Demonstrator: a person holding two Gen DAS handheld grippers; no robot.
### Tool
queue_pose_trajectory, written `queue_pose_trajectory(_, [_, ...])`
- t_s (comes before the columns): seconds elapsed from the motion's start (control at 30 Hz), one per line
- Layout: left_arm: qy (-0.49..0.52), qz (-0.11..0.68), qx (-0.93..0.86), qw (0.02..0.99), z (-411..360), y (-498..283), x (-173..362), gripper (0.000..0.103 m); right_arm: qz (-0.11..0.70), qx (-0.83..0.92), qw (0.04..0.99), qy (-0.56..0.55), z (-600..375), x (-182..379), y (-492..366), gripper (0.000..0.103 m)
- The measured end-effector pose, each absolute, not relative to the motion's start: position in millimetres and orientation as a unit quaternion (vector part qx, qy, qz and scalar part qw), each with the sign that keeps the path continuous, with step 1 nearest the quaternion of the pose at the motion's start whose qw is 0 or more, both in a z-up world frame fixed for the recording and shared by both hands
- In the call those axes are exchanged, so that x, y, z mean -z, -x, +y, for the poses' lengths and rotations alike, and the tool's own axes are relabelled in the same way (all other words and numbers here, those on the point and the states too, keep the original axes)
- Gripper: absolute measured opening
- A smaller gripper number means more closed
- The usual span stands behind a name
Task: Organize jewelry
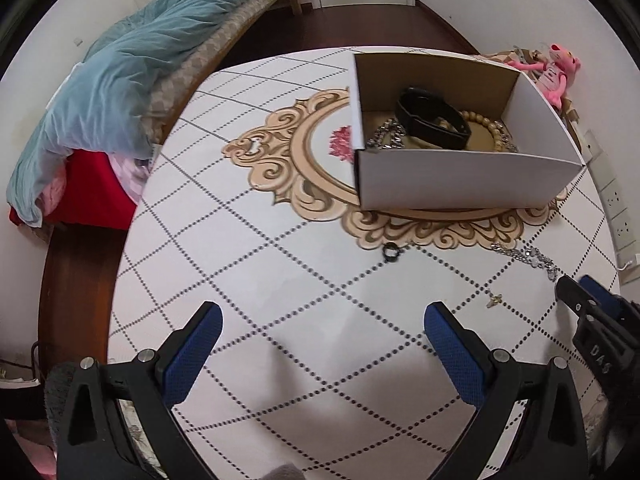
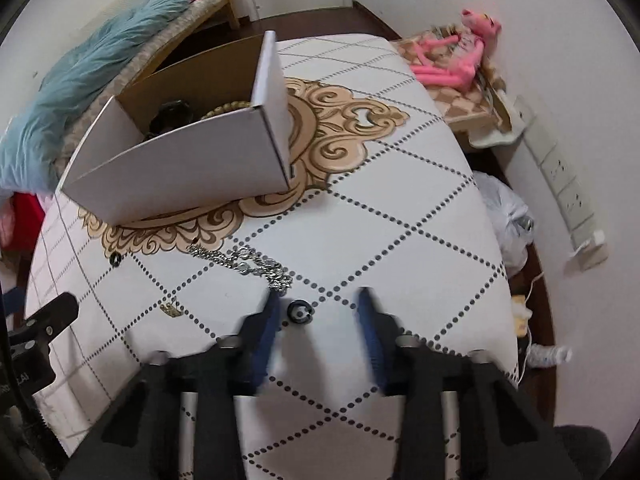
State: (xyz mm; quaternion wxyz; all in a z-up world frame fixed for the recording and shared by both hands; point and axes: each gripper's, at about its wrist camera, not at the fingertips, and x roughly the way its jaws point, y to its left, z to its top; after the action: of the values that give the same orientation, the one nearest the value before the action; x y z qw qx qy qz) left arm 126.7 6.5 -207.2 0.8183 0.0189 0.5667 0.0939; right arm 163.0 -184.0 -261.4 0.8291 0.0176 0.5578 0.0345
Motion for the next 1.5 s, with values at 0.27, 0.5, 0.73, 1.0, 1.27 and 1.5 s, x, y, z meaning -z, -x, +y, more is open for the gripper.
queue_pose_trajectory(0.27, [0.010, 0.569, -0.022, 0.822, -25.5, -126.8, 213.4, 0.102, 0.550, -0.030, 0.832, -0.059, -197.9, 256.1, -149.9, 0.012])
queue_pose_trajectory(0.5, [0.003, 0.574, 0.018, 0.818, -61.5, -130.0, 227.8, 0.075, 0.546, -0.008, 0.833, -0.083, -224.9, 248.3, -147.2, 0.012])
queue_pose_trajectory(0.73, [-0.009, 0.561, 0.034, 0.827, -73.9, -132.2, 239.7, 0.025, 0.548, 0.005, 0.832, -0.093, -237.8, 247.2, -145.6, 0.012])
queue_pose_trajectory(1.0, [0.007, 0.554, 0.057, 0.831, -74.6, -134.0, 236.3, 0.006, 0.542, 0.005, 0.835, -0.099, -241.2, 243.2, -146.1, 0.012])
queue_pose_trajectory(1.27, [0.032, 0.526, 0.073, 0.847, -60.3, -130.8, 198.0, 0.006, 0.521, -0.018, 0.846, -0.113, -235.5, 215.1, -148.1, 0.012])
queue_pose_trajectory(1.5, [0.067, 0.502, 0.093, 0.857, -26.9, -161.7, 140.0, 0.006, 0.490, -0.072, 0.861, -0.119, -212.4, 167.4, -179.3, 0.012])
